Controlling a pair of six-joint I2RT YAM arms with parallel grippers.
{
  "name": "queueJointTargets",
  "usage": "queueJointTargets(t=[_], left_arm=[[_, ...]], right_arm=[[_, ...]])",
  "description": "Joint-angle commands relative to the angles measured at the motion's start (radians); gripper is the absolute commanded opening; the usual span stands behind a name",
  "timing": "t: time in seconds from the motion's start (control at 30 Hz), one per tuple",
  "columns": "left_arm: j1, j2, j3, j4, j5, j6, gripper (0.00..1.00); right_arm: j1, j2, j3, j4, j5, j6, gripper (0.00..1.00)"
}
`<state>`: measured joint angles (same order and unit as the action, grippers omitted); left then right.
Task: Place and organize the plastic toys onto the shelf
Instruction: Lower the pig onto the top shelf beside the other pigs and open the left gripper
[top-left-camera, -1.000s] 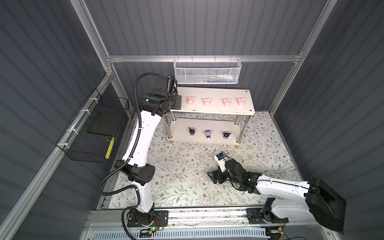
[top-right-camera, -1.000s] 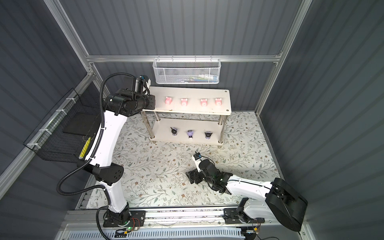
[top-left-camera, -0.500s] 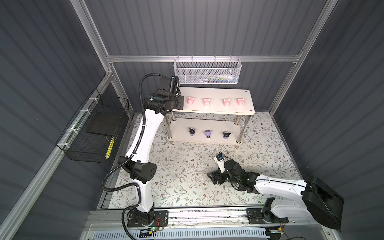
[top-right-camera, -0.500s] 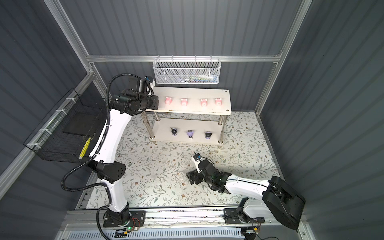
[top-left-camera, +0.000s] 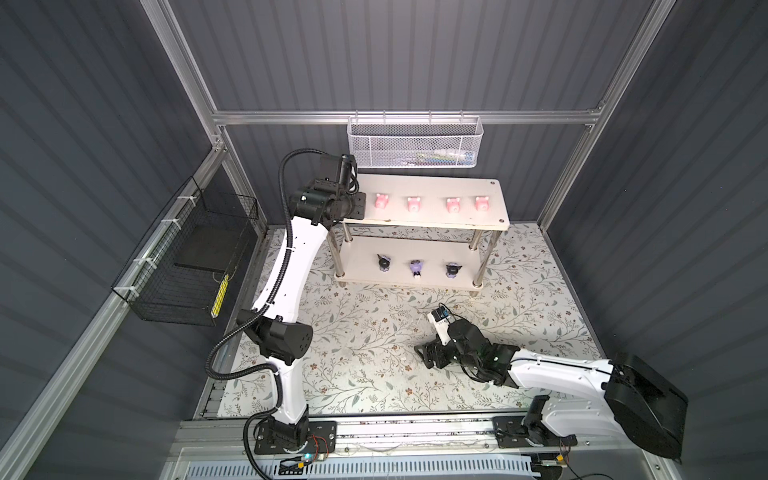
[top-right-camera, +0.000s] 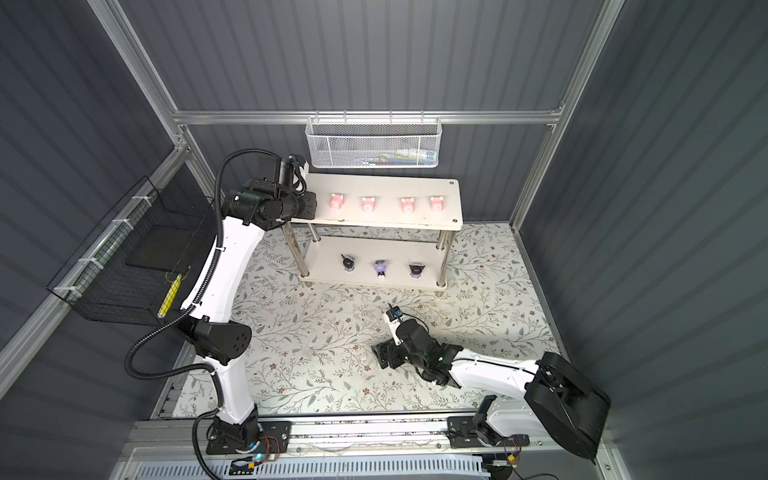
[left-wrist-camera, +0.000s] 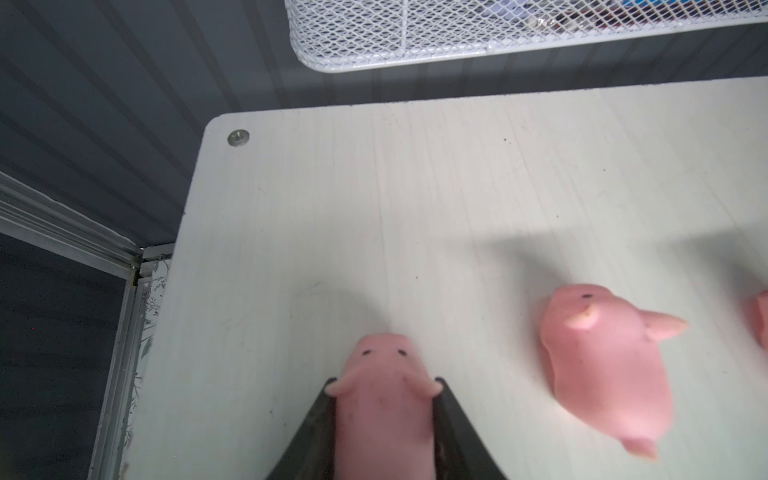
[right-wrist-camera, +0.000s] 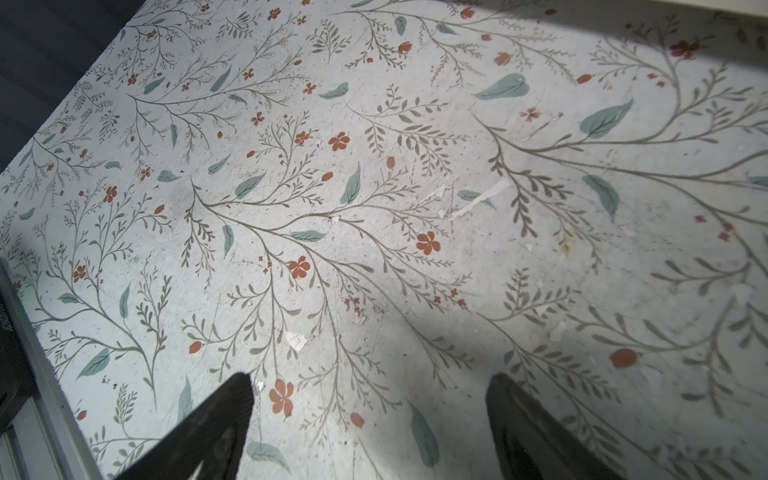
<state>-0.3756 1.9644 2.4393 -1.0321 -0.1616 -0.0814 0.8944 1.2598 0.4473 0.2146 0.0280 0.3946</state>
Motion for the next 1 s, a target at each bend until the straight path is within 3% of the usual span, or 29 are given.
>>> queueJointTargets(t=[0.0, 0.4, 0.97], left_arm=[[0.011, 0.024, -0.005, 0.004, 0.024, 0.011, 0.41], [0.020, -0.004, 0.010, 0.056, 0.053, -0.003, 0.65], [0.023, -0.256, -0.143, 0.224, 0.088, -0.012, 0.76]], right_arm=[[-0.003, 0.005, 0.021, 0.002, -0.001, 0.010, 0.89], [-0.004, 0.007, 0.024, 0.003, -0.003, 0.009, 0.89], [-0.003, -0.023, 0.034, -0.006, 0.014, 0.005, 0.90]])
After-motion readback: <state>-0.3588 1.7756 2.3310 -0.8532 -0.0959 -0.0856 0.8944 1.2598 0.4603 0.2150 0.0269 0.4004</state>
